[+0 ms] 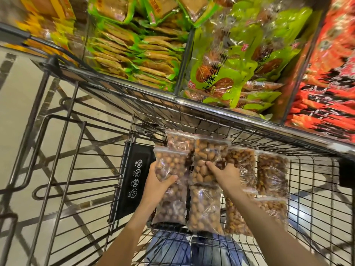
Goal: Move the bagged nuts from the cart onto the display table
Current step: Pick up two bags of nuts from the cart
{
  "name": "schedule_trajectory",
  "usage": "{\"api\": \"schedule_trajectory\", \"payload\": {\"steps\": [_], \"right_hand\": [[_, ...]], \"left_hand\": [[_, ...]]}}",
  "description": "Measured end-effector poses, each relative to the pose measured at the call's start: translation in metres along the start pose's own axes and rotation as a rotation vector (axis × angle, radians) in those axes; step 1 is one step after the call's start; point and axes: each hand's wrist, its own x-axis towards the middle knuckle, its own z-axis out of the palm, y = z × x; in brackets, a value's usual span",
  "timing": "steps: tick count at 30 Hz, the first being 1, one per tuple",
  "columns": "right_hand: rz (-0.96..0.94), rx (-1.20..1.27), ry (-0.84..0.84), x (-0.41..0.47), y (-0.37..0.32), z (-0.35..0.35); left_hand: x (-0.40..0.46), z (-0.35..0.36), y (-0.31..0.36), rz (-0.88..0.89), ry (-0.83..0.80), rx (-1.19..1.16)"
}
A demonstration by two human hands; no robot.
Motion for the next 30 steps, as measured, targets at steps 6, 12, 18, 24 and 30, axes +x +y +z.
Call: {"api": "schedule_trajectory", "payload": {"steps": [6,12,18,24,30], "right_hand": [[0.021,0.273,-0.092,-0.001,0.006,-0.001],[0.063,0.417,-0.171,0.001,0.028,-0.017],[0.048,0.426,-0.214,-0.039,0.041,-0.038],[-0.042,0.575,-0.194,-0.127,0.046,-0.074],[-0.092,0.638,-0.106,-0.221,0.067,-0.125]], "left_hand": [[0.000,-0.001,-0.003,-0.009,-0.002,-0.027],[-0.001,0.000,-0.003,-0.008,-0.037,-0.019],[-0.019,-0.004,0.013,-0.029,-0.094,-0.011],[-0.069,-0.014,0.059,-0.024,-0.191,0.007],[-0.146,-0.015,0.111,0.061,-0.346,0.003]]}}
